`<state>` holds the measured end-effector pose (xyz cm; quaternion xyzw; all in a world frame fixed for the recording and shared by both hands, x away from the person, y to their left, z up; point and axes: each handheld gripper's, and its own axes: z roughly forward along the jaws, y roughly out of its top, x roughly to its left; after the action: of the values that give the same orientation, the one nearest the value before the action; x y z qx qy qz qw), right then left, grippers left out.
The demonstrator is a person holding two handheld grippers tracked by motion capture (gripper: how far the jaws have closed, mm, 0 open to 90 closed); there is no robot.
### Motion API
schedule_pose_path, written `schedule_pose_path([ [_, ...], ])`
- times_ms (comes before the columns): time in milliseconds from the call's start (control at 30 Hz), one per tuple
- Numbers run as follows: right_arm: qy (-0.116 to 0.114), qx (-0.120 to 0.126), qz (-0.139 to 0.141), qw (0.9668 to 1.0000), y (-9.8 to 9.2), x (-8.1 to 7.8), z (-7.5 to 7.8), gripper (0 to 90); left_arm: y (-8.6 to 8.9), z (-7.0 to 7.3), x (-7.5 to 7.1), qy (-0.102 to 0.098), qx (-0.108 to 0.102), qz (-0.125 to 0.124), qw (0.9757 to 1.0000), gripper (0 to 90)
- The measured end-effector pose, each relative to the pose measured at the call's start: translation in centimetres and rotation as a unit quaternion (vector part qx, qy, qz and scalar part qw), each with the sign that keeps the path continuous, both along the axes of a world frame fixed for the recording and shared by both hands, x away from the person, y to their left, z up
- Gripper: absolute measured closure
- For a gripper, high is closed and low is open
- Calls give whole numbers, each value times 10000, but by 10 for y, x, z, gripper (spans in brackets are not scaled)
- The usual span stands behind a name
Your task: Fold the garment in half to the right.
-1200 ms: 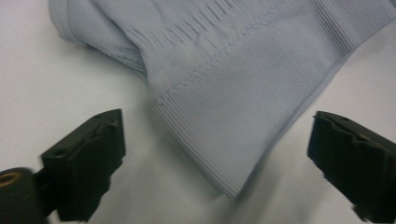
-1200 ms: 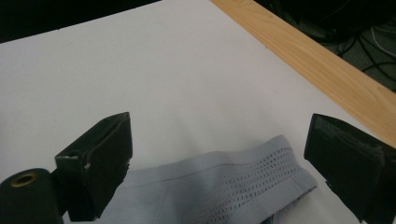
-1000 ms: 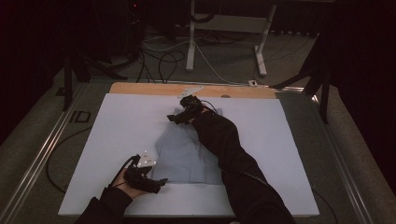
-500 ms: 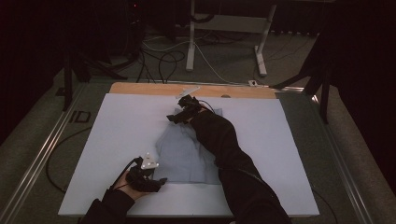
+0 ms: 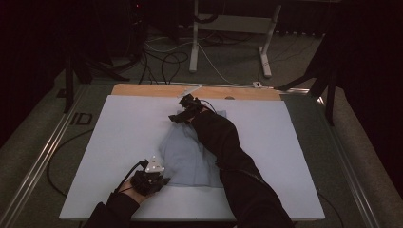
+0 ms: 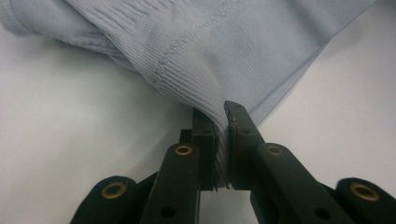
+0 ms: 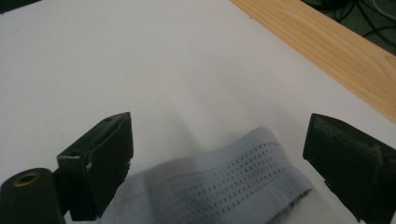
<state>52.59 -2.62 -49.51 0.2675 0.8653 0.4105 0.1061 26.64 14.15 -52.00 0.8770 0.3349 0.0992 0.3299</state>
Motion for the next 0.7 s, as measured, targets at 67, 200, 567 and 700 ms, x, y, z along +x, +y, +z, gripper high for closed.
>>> schedule_pose_path([
  [67, 77, -28, -65, 9999, 2, 2, -1, 84, -1, 3, -1, -46, -37, -8, 10000, 857],
  [200, 227, -34, -254, 9994, 3, 7, -4, 85, 0, 7, 0, -70, -172, 65, 9998, 861],
  [567, 358, -620, -853, 9938, 10, 12, -10, 285, -1, 8, 0, -78, -178, 52, 9998, 862],
  [700, 378, -640, -867, 9935, 14, 13, -11, 323, -1, 8, 1, -47, -178, 42, 9998, 863],
])
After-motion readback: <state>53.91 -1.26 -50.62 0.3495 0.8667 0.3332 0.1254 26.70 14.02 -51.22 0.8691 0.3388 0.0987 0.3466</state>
